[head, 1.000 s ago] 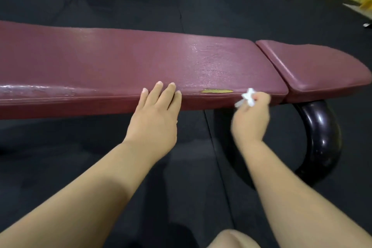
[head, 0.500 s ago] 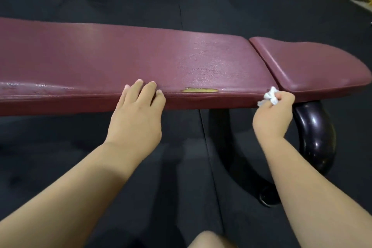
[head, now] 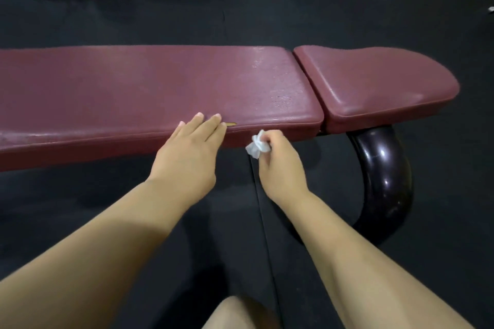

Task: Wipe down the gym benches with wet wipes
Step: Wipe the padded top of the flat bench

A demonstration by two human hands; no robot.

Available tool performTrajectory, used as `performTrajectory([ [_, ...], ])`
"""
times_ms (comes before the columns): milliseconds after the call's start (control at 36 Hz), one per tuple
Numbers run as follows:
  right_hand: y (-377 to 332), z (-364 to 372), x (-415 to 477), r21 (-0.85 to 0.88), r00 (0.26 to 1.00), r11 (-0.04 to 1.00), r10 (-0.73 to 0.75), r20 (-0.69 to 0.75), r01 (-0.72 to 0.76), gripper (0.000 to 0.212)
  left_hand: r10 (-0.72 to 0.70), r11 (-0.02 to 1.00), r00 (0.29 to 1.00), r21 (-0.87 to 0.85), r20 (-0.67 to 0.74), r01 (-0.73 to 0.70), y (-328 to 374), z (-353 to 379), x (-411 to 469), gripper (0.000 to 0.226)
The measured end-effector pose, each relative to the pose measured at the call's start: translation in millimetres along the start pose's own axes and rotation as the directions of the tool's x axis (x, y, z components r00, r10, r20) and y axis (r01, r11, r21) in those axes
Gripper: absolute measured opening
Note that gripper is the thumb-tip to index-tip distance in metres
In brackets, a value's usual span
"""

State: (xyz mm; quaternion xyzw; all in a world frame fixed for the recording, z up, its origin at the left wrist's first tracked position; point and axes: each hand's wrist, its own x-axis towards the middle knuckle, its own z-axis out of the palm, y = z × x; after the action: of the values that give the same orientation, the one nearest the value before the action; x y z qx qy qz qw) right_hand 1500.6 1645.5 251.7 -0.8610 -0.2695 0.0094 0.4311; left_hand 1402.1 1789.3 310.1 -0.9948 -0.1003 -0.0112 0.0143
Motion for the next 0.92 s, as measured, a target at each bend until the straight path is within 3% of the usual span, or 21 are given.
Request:
performTrajectory([
  [111, -1.4, -21.4, 3.4, -0.073, 0.998, 0.997, 0.016, -0.059, -0.020, 0.015, -0.068, 0.995, 0.997, -0.070, 0.041, 0.070, 5.5, -17.4, 4.5, 0.062],
  [194, 9.2, -47.4, 6.5, -0.033, 0.972, 0.985, 0.160, -0.175, -0.168, 0.014, -0.118, 0.992, 0.991, -0.028, 0.069, 0.120, 12.3, -31.0, 13.3, 0.047],
  [306, 24.8, -77.0, 11.5, 0.082, 0.892, 0.941, 0.338, -0.301, -0.328, 0.022, -0.084, 0.991, 0.994, 0.113, 0.068, 0.076, 24.3, -49.6, 33.6, 0.017],
  [444, 48.6, -99.3, 12.2, 0.224, 0.840, 0.905, 0.420, -0.345, -0.361, 0.023, 0.095, 0.995, 0.995, -0.002, -0.012, -0.095, 49.4, -54.5, 67.0, 0.027],
  [528, 65.1, -114.5, 16.7, 0.188, 0.811, 0.904, 0.428, -0.399, -0.385, 0.022, 0.186, 0.977, 0.982, -0.107, 0.021, -0.183, 70.2, -48.4, 96.7, 0.027],
  [694, 107.4, -143.6, 44.3, 0.183, 0.685, 0.888, 0.445, -0.577, -0.423, 0.010, 0.390, 0.892, 0.921, -0.246, -0.007, -0.379, 112.4, -34.8, 158.7, 0.043],
  [833, 109.8, -120.7, 60.1, 0.121, 0.705, 0.917, 0.371, -0.605, -0.379, 0.018, 0.468, 0.852, 0.883, -0.244, -0.043, -0.463, 126.1, -25.4, 185.9, 0.043],
  [917, 102.2, -87.9, 46.6, 0.093, 0.787, 0.971, 0.232, -0.572, -0.219, 0.012, 0.452, 0.832, 0.890, -0.333, -0.060, -0.445, 119.1, -18.1, 192.1, 0.051],
])
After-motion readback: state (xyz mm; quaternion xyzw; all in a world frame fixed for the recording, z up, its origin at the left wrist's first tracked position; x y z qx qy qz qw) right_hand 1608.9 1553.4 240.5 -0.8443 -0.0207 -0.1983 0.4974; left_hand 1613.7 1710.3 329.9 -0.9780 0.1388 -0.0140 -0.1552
